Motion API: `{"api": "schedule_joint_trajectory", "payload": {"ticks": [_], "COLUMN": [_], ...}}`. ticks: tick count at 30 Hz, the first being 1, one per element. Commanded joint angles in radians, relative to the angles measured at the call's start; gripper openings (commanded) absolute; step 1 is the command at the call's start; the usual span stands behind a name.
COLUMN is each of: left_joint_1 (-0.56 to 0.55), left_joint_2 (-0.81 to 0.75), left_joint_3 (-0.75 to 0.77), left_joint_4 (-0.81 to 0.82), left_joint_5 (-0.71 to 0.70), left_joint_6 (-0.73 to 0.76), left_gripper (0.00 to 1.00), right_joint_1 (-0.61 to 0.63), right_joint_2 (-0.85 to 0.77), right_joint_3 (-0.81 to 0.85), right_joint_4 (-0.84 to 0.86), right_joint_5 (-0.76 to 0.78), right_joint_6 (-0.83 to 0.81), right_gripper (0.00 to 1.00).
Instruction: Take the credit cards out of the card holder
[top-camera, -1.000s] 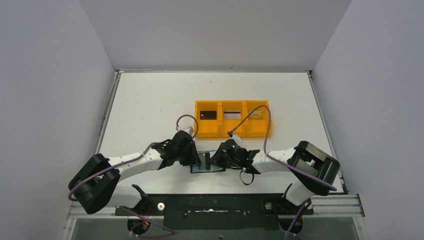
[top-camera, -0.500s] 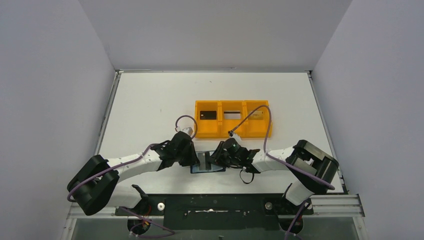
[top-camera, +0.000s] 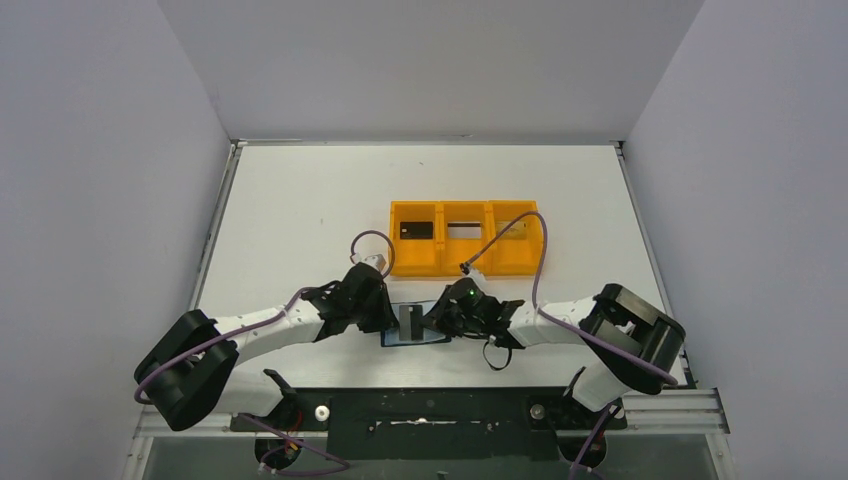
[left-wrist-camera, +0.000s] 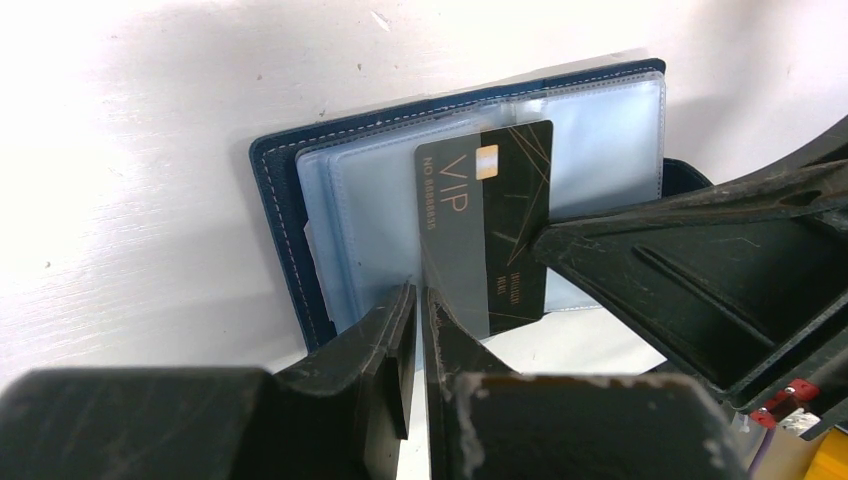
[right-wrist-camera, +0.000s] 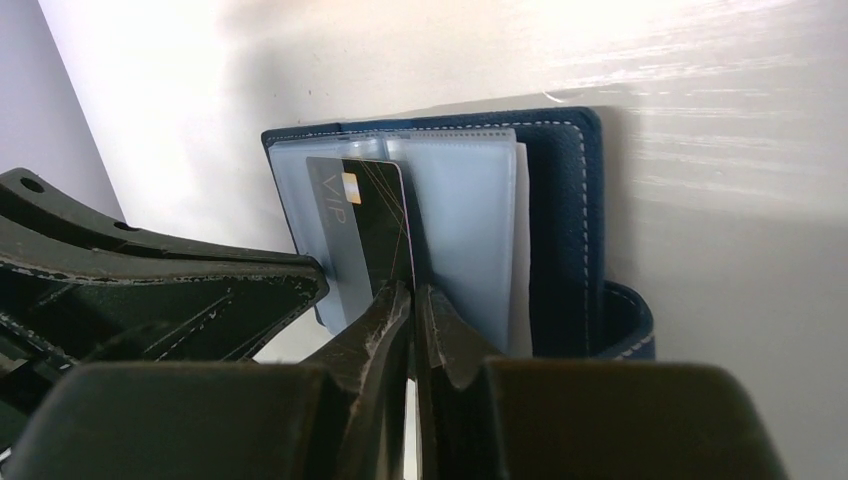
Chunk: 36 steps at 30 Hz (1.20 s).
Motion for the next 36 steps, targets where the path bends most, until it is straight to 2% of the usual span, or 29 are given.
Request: {"api": "schedule_joint_trajectory", "payload": {"ticks": [1,4,6,9,11,16,24,32,36], "left_joint_1": [-0.004,-0.005,-0.005,-0.005,-0.006,-0.007,-0.007,-0.006,-0.008], "left_joint_2": [0.004,0.002,0.002,0.017,0.030,0.032,0.040,0.063,0.074], "left_joint_3": [-0.009,-0.005,-0.005,-0.004,0.002,0.001,0.005,0.007,0.005], "left_joint_4": [-0.100,-0.100,-0.093,-0.083,-0.096,-0.102,-0.098,-0.091,-0.083], "left_joint_5": [-0.039,-0.037,-0.030,-0.010,-0.011,-0.017,-0.016,-0.008,-0.002], "left_joint_6": [0.037,0.039,0.045,0.065,0.072,0.076,0.076,0.078,0.079], "left_gripper": [0.09,0.08,0.08,0.08,0.08,0.08,0.08,0.08,0.07], "right_joint_1": [-0.002,-0.001,-0.003,-0.007,-0.011,-0.020,-0.017,-0.016,-0.015], "right_joint_2": [-0.058,-0.071,-0.068,-0.047,-0.033,-0.017,0.056,0.035,0.025], "right_joint_3": [-0.021,-0.031,-0.034,-0.028,-0.020,-0.022,-0.013,-0.011,-0.032], "right_joint_4": [-0.044,-0.046,-0.043,-0.024,-0.025,-0.018,0.024,0.046,0.126], "right_joint_5": [0.063,0.075,0.077,0.061,0.057,0.059,0.017,0.011,-0.024], "right_joint_6": [0.006,0.015,0.020,0.016,0.011,0.011,-0.003,-0.022,-0.016], "right_gripper": [0.01,0.04,0.10,0.15,0.24,0.32,0.29,0.13,0.14]}}
